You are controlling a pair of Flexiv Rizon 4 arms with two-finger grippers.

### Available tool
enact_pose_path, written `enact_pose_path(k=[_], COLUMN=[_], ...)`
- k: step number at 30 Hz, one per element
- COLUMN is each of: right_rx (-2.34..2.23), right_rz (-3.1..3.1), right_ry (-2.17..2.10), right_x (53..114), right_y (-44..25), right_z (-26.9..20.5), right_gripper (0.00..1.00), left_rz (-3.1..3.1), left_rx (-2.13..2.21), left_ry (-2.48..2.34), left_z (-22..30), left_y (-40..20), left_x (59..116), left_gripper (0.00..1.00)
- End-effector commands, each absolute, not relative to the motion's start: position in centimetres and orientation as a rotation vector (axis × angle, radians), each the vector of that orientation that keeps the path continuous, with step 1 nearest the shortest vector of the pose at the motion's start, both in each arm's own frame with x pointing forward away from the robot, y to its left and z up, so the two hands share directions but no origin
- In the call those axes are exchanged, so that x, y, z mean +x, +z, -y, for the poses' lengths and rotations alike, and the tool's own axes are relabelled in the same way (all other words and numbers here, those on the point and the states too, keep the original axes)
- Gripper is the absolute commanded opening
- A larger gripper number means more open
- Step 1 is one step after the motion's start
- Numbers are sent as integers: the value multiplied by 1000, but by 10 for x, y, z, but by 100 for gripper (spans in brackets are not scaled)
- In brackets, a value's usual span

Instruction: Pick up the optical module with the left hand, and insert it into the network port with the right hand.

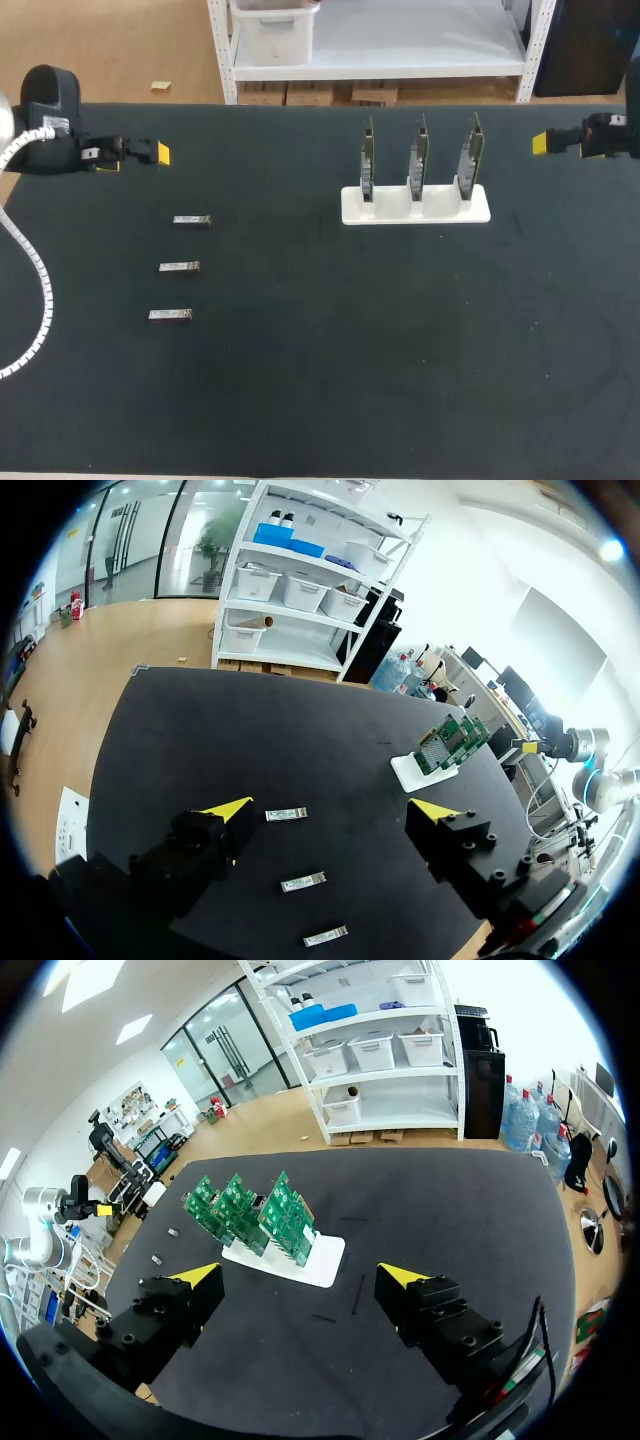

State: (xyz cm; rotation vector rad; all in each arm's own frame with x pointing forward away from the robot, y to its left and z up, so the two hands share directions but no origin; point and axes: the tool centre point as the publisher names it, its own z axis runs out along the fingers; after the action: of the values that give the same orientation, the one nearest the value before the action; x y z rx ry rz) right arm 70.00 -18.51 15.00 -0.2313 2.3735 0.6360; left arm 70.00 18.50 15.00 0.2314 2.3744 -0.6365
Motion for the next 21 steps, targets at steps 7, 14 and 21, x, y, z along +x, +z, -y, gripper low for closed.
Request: enact_pose_path(k=[7,14,21], right_rx=[-231,-231,-231], right_rz=[-2374,-2374,-2374], right_ry=[636,636,636], right_x=[700,700,700], right_y=[150,150,150], right_z=[185,185,185], right_gripper=[100,100,100], left_rz=[-2374,-2374,-2399], left_rx=[231,231,222], left_ry=[-636,-636,-674], left_z=[-185,-185,-186], left_y=[150,150,149], left_x=[700,700,701], left_gripper=[100,100,100])
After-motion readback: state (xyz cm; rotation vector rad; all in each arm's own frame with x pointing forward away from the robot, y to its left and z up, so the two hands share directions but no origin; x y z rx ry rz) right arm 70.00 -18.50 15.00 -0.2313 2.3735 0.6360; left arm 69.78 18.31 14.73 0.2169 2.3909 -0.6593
